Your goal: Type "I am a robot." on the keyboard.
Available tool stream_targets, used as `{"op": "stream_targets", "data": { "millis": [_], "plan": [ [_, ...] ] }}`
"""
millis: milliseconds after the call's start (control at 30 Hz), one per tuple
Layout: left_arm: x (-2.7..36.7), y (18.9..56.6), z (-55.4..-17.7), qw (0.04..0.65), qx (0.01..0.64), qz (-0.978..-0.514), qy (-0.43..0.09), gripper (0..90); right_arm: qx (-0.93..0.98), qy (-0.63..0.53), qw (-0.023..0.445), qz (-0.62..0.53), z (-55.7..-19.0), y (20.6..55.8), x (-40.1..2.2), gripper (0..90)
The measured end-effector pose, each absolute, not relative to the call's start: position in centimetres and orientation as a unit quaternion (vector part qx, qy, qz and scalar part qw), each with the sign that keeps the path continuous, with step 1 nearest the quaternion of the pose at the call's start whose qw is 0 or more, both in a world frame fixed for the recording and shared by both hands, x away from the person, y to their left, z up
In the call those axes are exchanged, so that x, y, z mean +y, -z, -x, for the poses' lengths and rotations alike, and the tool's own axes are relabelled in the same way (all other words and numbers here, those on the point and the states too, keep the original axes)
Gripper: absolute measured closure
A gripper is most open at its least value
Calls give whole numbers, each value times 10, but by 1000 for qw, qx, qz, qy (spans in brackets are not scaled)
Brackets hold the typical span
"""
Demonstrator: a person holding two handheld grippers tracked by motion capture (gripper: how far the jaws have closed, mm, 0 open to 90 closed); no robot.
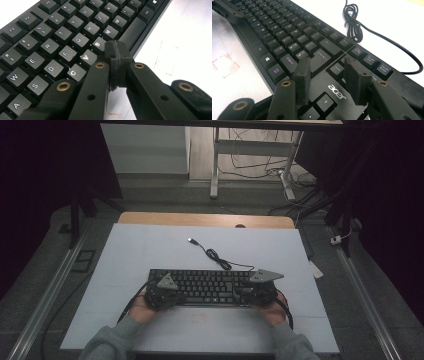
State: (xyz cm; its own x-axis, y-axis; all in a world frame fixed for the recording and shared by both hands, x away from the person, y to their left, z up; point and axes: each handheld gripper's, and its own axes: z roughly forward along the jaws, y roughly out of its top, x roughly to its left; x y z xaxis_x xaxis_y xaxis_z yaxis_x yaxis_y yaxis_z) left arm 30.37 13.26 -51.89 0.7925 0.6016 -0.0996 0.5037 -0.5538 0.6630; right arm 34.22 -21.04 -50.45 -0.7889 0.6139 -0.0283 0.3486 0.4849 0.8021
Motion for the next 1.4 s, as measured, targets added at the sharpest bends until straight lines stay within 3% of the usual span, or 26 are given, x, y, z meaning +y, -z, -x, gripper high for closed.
{"op": "stream_targets", "data": {
  "millis": [400, 700, 767, 967, 1067, 1400],
  "plan": [
    [132, 520, -304, 354, 318, -876, -74, 888, 847, -422, 158, -283, -342, 504, -210, 569],
    [158, 498, -305, 418, 360, -828, -100, 883, 846, -422, 160, -284, -342, 504, -211, 568],
    [166, 496, -306, 429, 375, -815, -106, 849, 846, -422, 160, -284, -342, 503, -211, 568],
    [183, 493, -311, 441, 417, -786, -120, 600, 846, -421, 160, -285, -342, 503, -212, 566],
    [188, 494, -313, 437, 431, -779, -125, 525, 846, -420, 160, -286, -342, 503, -212, 563],
    [195, 496, -316, 430, 443, -775, -132, 457, 846, -421, 161, -286, -342, 503, -212, 558]
  ]
}}
